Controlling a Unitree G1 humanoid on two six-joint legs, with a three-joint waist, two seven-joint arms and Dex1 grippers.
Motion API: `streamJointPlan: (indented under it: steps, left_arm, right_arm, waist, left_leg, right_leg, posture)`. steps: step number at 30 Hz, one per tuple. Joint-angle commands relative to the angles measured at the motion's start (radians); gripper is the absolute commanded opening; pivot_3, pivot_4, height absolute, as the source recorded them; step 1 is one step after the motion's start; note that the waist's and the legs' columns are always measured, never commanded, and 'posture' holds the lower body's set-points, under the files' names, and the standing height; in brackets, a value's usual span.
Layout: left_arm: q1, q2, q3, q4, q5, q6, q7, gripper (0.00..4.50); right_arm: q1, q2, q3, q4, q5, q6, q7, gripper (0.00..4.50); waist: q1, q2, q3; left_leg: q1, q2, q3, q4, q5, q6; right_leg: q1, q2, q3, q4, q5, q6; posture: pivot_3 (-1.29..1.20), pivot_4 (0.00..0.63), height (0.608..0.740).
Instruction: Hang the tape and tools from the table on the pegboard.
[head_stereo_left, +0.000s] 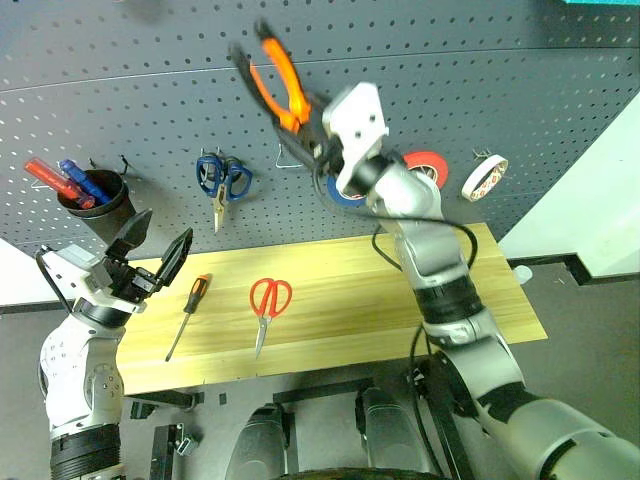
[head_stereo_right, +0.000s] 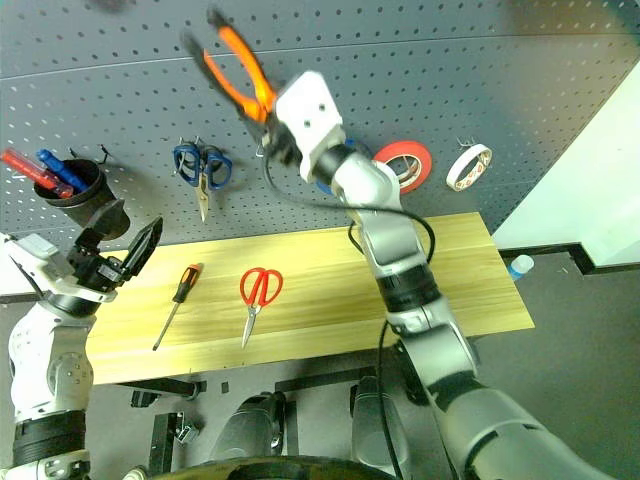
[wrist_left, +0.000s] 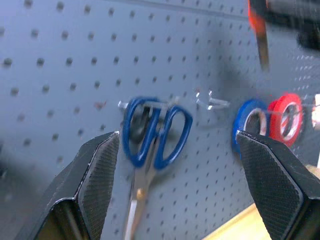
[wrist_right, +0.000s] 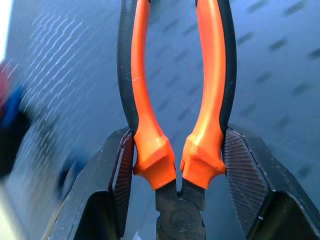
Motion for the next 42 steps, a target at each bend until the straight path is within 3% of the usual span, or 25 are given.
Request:
streamJointPlan:
  steps: [1,17,31,42]
  left_arm:
    - [-0.016,0.009,0.011,0.016,-0.014,-0.037,-0.032,3.90]
    - [0.002,0.002,0.013,0.076,-0.023,-0.071,-0.094,3.90]
    - [0.192,-0.003,0.023,-0.188,-0.132,0.040,-0.047,3.90]
    - [0.202,-0.001,0.002,-0.301,-0.131,0.108,0.027,3.90]
  right_arm:
    - [-0.074,0.037,-0.037,0.121,0.027,-0.120,-0.020,2.26]
    - [-0.182,0.170,-0.087,0.551,0.031,-0.478,-0.051,2.26]
    - [-0.185,0.165,-0.113,0.640,0.023,-0.678,-0.057,2.26]
    - [-0.195,0.151,-0.122,0.753,-0.004,-0.763,-0.088,2.26]
  waist:
    - [0.003,0.000,0.000]
    - [0.014,0.001,0.001]
    - [0.017,0.001,0.035]
    - [0.016,0.000,0.051]
  left_leg:
    - [0.000,0.000,0.000,0.000,0.000,0.000]
    - [0.000,0.000,0.000,-0.001,0.000,0.000]
    - [-0.001,0.001,-0.001,-0.001,0.000,0.000]
    - [-0.001,0.001,-0.001,-0.001,0.000,0.000]
  right_leg:
    - [0.000,0.000,0.000,0.000,0.000,0.000]
    - [-0.001,0.000,0.000,0.000,0.000,0.000]
    - [-0.002,0.001,0.001,0.002,-0.002,-0.003]
    - [-0.002,0.001,0.001,0.003,-0.002,-0.003]
  posture:
    - [-0.06,0.126,0.730]
    - [-0.03,0.149,0.730]
    - [0.01,0.214,0.730]
    - [0.02,0.231,0.730]
